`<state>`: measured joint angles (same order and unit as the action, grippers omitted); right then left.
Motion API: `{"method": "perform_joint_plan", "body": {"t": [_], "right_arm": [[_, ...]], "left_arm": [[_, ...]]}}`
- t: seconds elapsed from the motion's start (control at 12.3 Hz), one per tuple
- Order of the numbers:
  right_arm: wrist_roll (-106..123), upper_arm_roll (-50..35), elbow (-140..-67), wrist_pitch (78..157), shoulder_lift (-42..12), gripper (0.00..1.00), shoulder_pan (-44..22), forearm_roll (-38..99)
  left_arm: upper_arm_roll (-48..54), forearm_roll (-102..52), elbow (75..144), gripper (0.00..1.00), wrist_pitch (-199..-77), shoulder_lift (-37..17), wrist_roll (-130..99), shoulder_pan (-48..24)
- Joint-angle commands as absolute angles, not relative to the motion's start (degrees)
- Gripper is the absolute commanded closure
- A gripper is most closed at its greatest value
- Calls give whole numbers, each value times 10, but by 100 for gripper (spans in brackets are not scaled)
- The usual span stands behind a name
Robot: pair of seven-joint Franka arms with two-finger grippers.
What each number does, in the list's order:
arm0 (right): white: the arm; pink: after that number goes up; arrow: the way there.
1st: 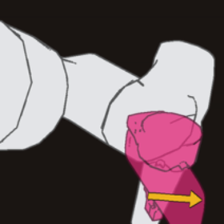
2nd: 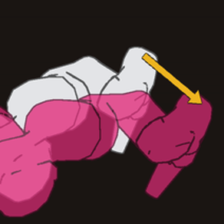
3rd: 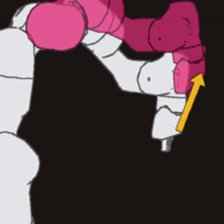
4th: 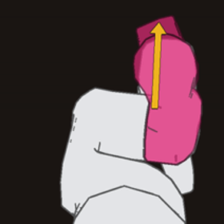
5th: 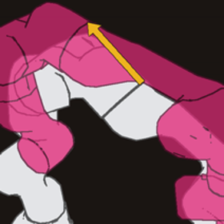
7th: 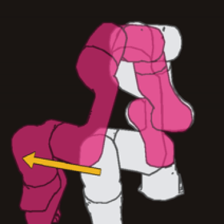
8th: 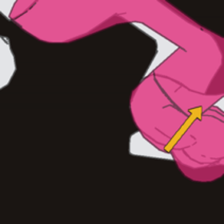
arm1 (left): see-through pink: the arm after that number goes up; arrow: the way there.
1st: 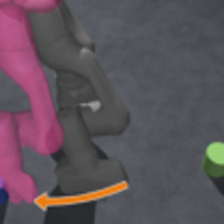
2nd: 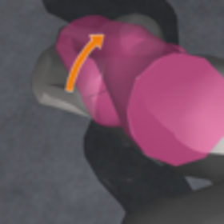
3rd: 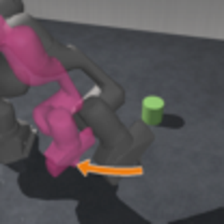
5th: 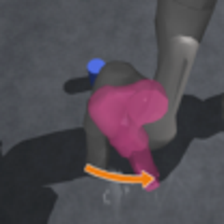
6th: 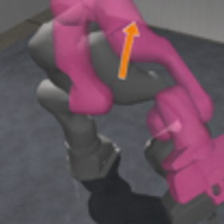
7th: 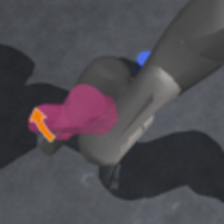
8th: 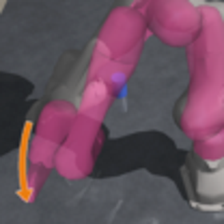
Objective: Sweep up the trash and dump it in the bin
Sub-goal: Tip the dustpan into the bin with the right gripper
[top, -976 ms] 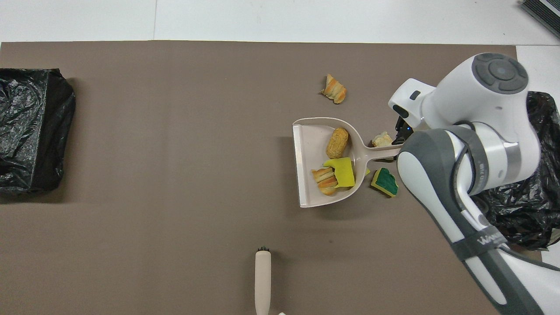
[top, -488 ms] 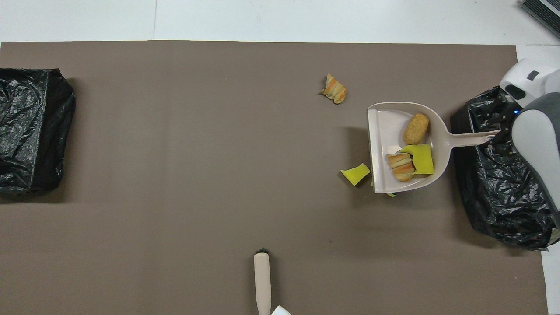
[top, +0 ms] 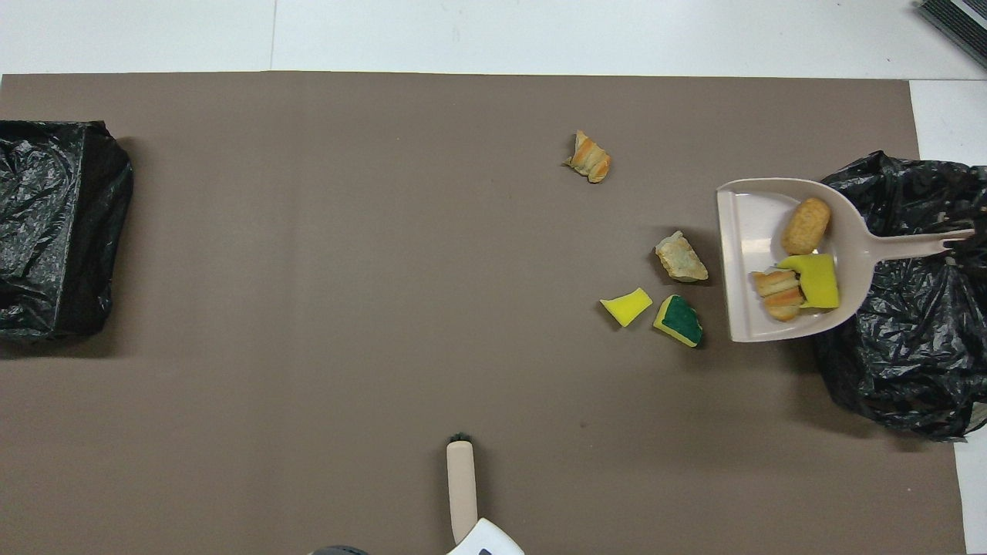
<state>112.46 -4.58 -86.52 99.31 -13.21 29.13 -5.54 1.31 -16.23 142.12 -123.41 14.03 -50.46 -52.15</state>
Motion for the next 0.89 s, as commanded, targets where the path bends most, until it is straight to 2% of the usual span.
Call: {"method": "perform_joint_plan", "body": {"t": [0.0,0.24,0.41,0.49,0.65,0.81], "right_arm": [[1141,-54,-823,988,-134,100,301,-128],[1130,-61,-827,1031,-122,100,294,-243],[1101,-60,-892,1104,-93,100,286,-313],[1066,-62,-920,1113,-78,100,273,-369],[1030,-61,-941,1102,-67,100,253,-416],[1047,-62,-922,1071,-65,100,253,-451]], "left_arm": [[18,-105,1371,0,-1205,117,-456,-430],[18,-45,1330,0,-1213,68,-327,-298],[17,-12,1316,0,-1210,55,-227,-224],[17,4,1310,0,-1211,55,-188,-194],[17,7,1262,0,-1200,54,-94,-130],[17,7,1190,0,-1132,56,-32,-89]]}}
